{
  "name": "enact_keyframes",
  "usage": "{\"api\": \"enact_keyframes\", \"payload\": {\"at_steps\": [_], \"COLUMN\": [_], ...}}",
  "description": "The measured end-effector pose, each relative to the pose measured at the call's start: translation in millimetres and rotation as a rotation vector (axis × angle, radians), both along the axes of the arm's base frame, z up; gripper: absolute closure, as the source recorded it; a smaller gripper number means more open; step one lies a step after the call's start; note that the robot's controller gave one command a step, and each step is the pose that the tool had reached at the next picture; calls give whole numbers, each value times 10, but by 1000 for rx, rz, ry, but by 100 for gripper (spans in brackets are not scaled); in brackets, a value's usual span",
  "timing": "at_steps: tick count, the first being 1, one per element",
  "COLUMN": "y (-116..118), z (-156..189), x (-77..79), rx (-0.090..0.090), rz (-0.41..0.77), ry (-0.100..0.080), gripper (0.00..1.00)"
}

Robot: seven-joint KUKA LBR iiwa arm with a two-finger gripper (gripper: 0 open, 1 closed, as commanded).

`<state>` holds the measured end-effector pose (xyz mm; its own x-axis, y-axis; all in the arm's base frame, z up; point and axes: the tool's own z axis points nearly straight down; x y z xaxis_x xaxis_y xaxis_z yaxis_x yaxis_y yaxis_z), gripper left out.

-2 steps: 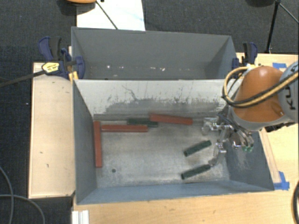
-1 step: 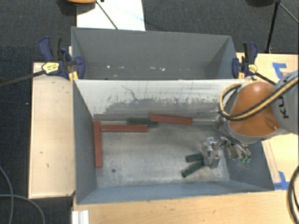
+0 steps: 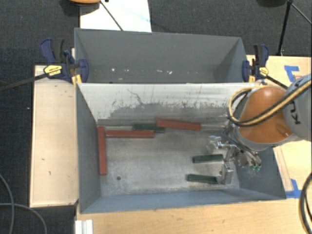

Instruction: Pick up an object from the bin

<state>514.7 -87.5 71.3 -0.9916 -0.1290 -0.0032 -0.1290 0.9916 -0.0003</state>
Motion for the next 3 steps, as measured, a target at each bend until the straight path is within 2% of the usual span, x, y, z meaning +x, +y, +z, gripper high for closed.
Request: {"api": "enact_keyframes", "payload": {"at_steps": [1,2,3], "y": [-3,-3,-252], "z": [19,19,326], "x": [-4,-4,-61], "rx": [0,0,1], "rz": [2,2,-17], "ry": [4,4,2], "gripper": [100,100,100]}}
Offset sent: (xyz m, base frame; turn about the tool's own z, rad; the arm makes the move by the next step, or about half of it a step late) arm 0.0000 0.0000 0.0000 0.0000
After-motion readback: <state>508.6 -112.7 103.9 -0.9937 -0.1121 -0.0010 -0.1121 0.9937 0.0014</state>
